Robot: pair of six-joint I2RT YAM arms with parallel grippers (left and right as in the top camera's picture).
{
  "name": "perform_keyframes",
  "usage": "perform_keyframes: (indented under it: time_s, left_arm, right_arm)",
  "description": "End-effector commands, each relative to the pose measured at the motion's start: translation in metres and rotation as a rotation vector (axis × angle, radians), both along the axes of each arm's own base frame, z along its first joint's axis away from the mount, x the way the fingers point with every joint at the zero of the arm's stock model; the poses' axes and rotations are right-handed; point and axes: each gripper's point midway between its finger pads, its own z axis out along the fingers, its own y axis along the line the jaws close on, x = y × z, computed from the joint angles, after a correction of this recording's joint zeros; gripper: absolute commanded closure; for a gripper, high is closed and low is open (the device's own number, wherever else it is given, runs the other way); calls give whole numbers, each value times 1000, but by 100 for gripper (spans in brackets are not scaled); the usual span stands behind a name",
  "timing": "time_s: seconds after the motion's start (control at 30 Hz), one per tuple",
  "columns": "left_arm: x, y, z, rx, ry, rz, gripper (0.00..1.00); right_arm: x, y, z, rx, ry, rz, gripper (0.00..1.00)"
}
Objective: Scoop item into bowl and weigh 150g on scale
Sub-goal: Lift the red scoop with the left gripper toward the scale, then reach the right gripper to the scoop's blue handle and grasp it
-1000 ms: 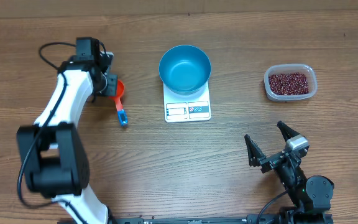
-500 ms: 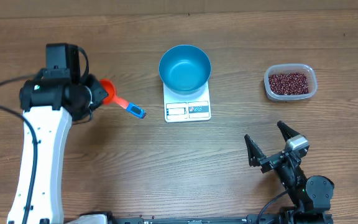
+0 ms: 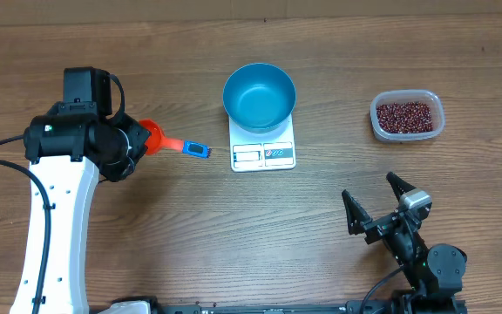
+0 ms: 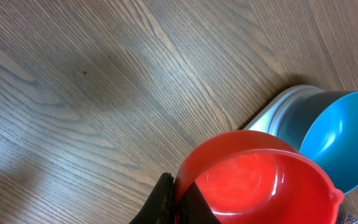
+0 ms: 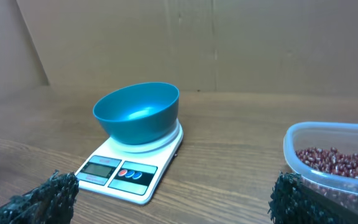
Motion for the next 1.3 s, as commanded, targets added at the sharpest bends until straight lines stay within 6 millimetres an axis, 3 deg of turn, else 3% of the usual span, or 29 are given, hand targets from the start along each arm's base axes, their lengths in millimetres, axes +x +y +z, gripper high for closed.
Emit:
perform_keyframes:
  time_s: [0.0, 0.23, 0.43, 0.6, 0.63, 0.7, 0.83, 0.97, 1.0, 1.03, 1.07, 1.27]
  left_arm:
    - [2, -1, 6, -3, -24, 9, 96]
    - [2, -1, 6, -1, -24, 10, 96]
    - [2, -1, 5, 0, -23, 10, 96]
    - [2, 0, 5, 2, -23, 11, 96]
    - [2, 0, 5, 2, -22, 10, 96]
    - [2, 0, 5, 1, -22, 11, 96]
    - [2, -5, 6, -27, -24, 11, 96]
    - [3, -8, 5, -59, -17, 87, 96]
    - [9, -17, 7, -80, -32, 112, 96]
    - [12, -21, 7, -88, -43, 113, 96]
    - [15, -28, 8, -97, -51, 113, 96]
    - [25, -83, 17, -172, -110, 77, 96]
  right_arm:
    - [-9, 0, 32, 11, -15, 0, 0]
    - [-36, -2, 68, 24, 96, -13, 0]
    - [-41, 11, 74, 87, 308, 56, 0]
    - [-32, 34, 94, 149, 433, 197, 0]
    - [-31, 51, 107, 210, 453, 322, 0]
    - [-28, 64, 115, 244, 454, 422, 0]
    - [-16, 73, 118, 307, 495, 498, 0]
    - [7, 73, 123, 513, 623, 451, 0]
    - [18, 76, 128, 563, 637, 475, 4]
    - [24, 76, 127, 584, 649, 474, 17]
    - [29, 76, 126, 608, 670, 466, 24]
    - [51, 80, 103, 643, 754, 429, 20]
